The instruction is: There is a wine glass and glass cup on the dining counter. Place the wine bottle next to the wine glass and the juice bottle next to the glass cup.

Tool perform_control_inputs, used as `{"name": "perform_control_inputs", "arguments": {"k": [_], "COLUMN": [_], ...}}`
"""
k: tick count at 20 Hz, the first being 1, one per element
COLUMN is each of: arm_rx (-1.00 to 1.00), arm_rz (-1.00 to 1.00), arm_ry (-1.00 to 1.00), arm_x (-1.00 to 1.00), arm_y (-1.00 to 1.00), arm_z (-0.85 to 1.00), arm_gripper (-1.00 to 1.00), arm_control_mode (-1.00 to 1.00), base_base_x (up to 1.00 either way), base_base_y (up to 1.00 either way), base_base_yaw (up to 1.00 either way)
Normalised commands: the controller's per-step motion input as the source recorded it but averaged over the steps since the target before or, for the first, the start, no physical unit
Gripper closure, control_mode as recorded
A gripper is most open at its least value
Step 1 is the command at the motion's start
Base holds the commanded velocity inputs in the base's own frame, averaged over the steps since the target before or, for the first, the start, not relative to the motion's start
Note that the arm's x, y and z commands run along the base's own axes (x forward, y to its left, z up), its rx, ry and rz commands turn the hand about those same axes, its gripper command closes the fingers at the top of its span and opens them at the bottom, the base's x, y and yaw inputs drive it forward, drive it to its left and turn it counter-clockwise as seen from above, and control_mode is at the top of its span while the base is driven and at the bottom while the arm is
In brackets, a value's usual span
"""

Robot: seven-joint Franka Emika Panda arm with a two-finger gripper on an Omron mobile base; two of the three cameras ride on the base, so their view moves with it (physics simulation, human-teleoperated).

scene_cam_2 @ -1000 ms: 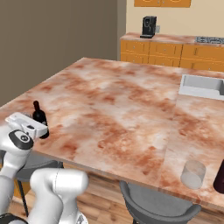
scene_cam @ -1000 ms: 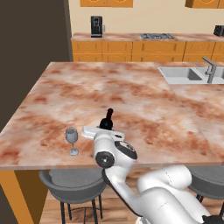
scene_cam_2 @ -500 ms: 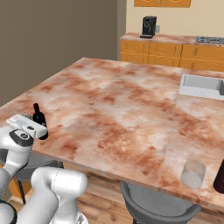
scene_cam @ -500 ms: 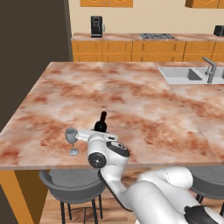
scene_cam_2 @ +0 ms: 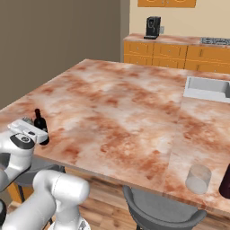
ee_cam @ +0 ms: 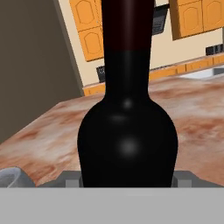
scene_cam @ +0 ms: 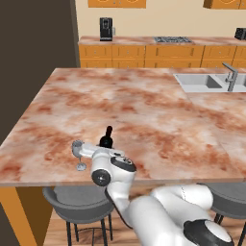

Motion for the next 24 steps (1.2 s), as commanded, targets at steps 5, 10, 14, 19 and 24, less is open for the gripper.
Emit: {"name": "perform_control_inputs", "arguments": {"k": [5, 10, 14, 19, 24], "arm_rx": [0.0, 0.0, 0.0, -0.01, 0.0], "arm_rz": [0.0, 0.0, 0.0, 0.0, 0.0], "arm_ry": [0.01, 0.04, 0.07, 0.01, 0.0], "arm_x": [0.2, 0.25, 0.26, 0.19, 0.01], "arm_y": [0.03, 0.05, 0.03, 0.08, 0.02], "arm_z": [-0.17, -0.25, -0.27, -0.28, -0.31], "arm_gripper": [1.0, 1.0, 1.0, 1.0, 1.0], "arm_control_mode": [-1.0, -1.0, -1.0, -1.0, -1.0], "base_base_x": [0.0, 0.0, 0.0, 0.0, 0.0], "base_base_y": [0.0, 0.0, 0.0, 0.0, 0.0], "base_base_yaw": [0.0, 0.0, 0.0, 0.0, 0.0]}}
